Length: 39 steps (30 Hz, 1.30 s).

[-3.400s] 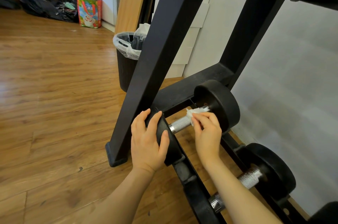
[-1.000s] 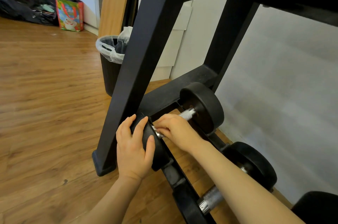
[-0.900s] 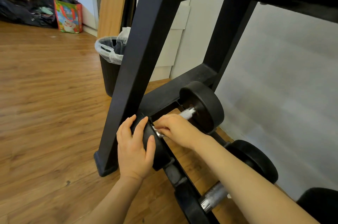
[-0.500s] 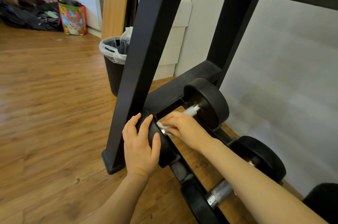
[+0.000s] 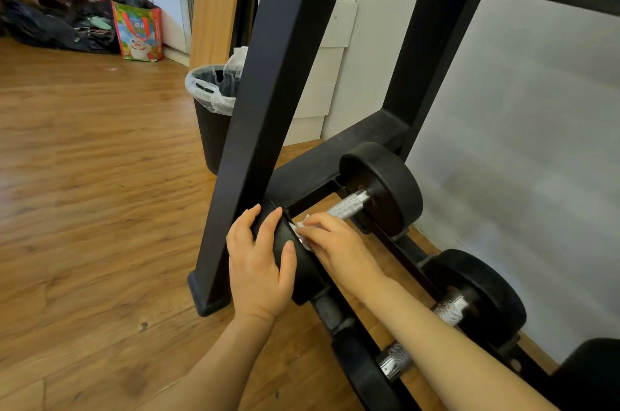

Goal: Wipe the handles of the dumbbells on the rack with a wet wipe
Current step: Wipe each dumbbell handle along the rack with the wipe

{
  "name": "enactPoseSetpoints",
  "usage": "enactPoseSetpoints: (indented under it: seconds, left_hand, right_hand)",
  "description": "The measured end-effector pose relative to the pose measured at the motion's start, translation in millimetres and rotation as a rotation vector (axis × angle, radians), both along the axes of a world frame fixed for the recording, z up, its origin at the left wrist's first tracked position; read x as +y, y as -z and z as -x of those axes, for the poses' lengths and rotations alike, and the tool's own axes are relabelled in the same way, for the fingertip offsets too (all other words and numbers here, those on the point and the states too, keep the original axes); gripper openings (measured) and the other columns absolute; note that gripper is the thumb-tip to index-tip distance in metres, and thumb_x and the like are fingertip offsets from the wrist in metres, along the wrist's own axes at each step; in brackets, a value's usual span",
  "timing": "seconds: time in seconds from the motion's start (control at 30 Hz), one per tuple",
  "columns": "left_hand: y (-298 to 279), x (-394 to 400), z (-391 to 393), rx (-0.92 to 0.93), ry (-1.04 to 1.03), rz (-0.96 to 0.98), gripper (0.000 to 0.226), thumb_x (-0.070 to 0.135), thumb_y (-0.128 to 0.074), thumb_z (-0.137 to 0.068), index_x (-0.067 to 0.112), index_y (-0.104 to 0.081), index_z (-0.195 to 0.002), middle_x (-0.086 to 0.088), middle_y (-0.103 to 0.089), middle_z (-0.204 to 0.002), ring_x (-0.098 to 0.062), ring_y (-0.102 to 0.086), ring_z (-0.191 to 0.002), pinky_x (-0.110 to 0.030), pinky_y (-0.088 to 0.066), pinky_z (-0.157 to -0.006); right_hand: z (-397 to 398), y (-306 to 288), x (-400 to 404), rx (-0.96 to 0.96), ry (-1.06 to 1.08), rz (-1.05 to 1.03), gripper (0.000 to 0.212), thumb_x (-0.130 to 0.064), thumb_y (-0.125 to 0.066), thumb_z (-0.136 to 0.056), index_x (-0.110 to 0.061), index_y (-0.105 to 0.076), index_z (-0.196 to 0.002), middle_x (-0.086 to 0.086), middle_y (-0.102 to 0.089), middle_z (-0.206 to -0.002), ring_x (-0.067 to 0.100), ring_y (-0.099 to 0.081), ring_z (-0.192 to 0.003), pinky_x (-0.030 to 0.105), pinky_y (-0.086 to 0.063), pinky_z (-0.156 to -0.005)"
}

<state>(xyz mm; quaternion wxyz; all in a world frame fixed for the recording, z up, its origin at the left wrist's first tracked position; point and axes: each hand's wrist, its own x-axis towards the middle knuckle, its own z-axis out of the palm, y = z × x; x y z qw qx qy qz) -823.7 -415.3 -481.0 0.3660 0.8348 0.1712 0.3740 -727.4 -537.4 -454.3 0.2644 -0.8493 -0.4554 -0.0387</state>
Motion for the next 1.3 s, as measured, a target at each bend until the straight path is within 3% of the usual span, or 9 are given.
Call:
enactPoseSetpoints:
  seconds: [0.23,0.43,0.7,1.13,1.3]
  left_hand:
    - [-0.2,0.3,-0.2,0.006,0.001,0.007,0.054,0.042,-0.043,-0.089,0.019,-0.053,-0.136,-0.008,-0.042,-0.144,-0.028,-0.036,-0.134,-0.04,-0.029,-0.106]
    - [-0.9,-0.1,0.1,0.003,0.003,0.006,0.054,0.043,-0.043,-0.089,0.017,-0.053,-0.136,-0.01,-0.042,-0.143,-0.028,-0.037,-0.133,-0.039,-0.029,-0.106]
    - [-1.3,-0.8,0.3,0.006,0.0,0.009,0.055,0.043,-0.042,-0.089,0.017,-0.053,-0.136,-0.009,-0.041,-0.144,-0.027,-0.035,-0.134,-0.039,-0.028,-0.105]
    - [-0.5,-1.4,-0.5,0.004,-0.009,0.008,0.054,0.043,-0.042,-0.089,0.018,-0.052,-0.136,-0.01,-0.042,-0.143,-0.029,-0.037,-0.132,-0.042,-0.032,-0.104]
    - [-0.7,-1.0,0.1,0.007,-0.004,0.013,0.054,0.044,-0.042,-0.089,0.018,-0.052,-0.136,-0.009,-0.041,-0.144,-0.029,-0.037,-0.133,-0.04,-0.031,-0.104]
  right_hand:
    - [6.9,14.8,-1.3,0.052,0.047,-0.117,0.025,-0.022,-0.052,-0.098,-0.018,-0.06,-0.121,-0.004,-0.054,-0.122,0.01,-0.053,-0.113,0.016,-0.046,-0.091]
    - [6.7,19.0,-5.4,0.022,0.101,-0.153,0.031,-0.012,-0.056,-0.096,-0.012,-0.06,-0.126,-0.003,-0.049,-0.127,0.008,-0.05,-0.116,0.026,-0.047,-0.099]
    - [6.6,16.3,-7.9,0.002,0.121,-0.172,0.031,-0.011,-0.058,-0.094,-0.014,-0.061,-0.125,-0.003,-0.05,-0.127,0.009,-0.052,-0.114,0.028,-0.051,-0.095]
    - [16.3,22.3,-3.6,-0.026,0.211,-0.312,0.034,-0.008,-0.063,-0.09,-0.019,-0.063,-0.122,-0.008,-0.051,-0.118,0.002,-0.053,-0.105,0.013,-0.05,-0.083]
    - [6.7,20.1,-7.6,0.028,0.231,-0.318,0.026,-0.01,-0.062,-0.091,-0.015,-0.066,-0.117,-0.008,-0.051,-0.118,0.003,-0.055,-0.104,0.02,-0.054,-0.083]
